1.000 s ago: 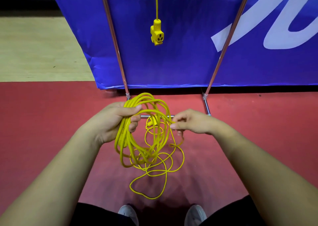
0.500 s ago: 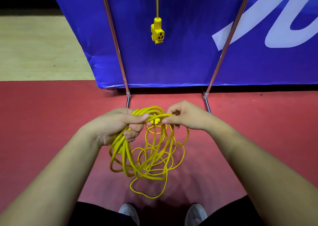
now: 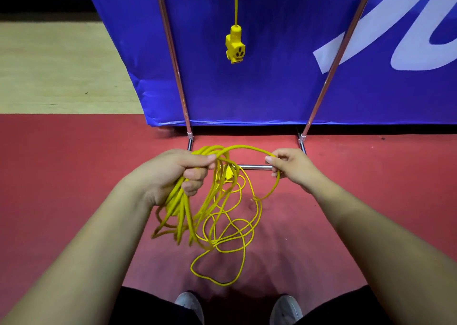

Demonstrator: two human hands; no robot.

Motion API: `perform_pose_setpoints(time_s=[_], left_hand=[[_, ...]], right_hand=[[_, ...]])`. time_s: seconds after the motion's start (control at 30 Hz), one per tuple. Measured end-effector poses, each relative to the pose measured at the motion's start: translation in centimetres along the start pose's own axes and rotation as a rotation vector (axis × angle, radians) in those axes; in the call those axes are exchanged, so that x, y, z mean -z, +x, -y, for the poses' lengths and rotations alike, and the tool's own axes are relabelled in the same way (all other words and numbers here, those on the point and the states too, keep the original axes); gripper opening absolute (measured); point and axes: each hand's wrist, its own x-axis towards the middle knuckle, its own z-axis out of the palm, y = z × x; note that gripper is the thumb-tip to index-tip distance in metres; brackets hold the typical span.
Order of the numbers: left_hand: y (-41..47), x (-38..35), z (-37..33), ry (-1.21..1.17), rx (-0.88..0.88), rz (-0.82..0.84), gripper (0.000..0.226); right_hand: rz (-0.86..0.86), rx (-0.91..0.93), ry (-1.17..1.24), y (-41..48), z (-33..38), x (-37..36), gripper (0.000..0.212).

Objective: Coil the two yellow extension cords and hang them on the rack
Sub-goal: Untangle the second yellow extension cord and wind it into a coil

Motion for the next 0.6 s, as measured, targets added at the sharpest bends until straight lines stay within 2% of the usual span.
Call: perform_pose_setpoints(time_s=[0.13,0.23,0.3,0.33,0.4,0.47,0.5,0.53,0.6], left_hand=[[0.0,0.8,-0.6,-0.212,-0.144,-0.076,0.016],[-0.4,1.2,-1.0,-0.206,-0.228,-0.092,0.016],[-0.4,1.3,-1.1,-0.177,-0.272,-0.121,0.016],[-0.3,1.3,-1.0,-0.174,-0.289,-0.143,0.016],[0.0,1.5,-0.9,-0.176,-0.297,-0.204,0.017],[0.1,1.5,-0.7,-0.171,-0.293,-0.243,0.016],[0.2,1.5,-0.7,-0.175,-0.293,-0.244,0.014],[0.3,1.4,-0.7,-0.182,-0.291,-0.243,0.012],[0.4,1.3,-0.5,-0.194,-0.268,-0.252,0.008]], right_hand=[[0.100,0.012,-0.157,0.4,-1.0,-0.9,0.022],[0.135,-0.044,-0.297,0.0,-2.4,-1.5,0.024],[0.152,-0.094,-0.297,-0.2,-3.3,-1.8,0.024],[0.150,-0.120,-0.222,-0.2,-3.4,-2.1,0.019],[0.111,-0.262,0.154,-0.2,-2.9,-2.8,0.013],[0.035,-0.356,0.406,0.0,-1.4,-3.3,0.019],[0.012,-0.333,0.370,0.2,-0.5,-3.5,0.022],[0.001,-0.270,0.227,0.2,0.6,-3.5,0.024],[0.089,-0.089,-0.219,-0.4,2.9,-2.9,0.023]])
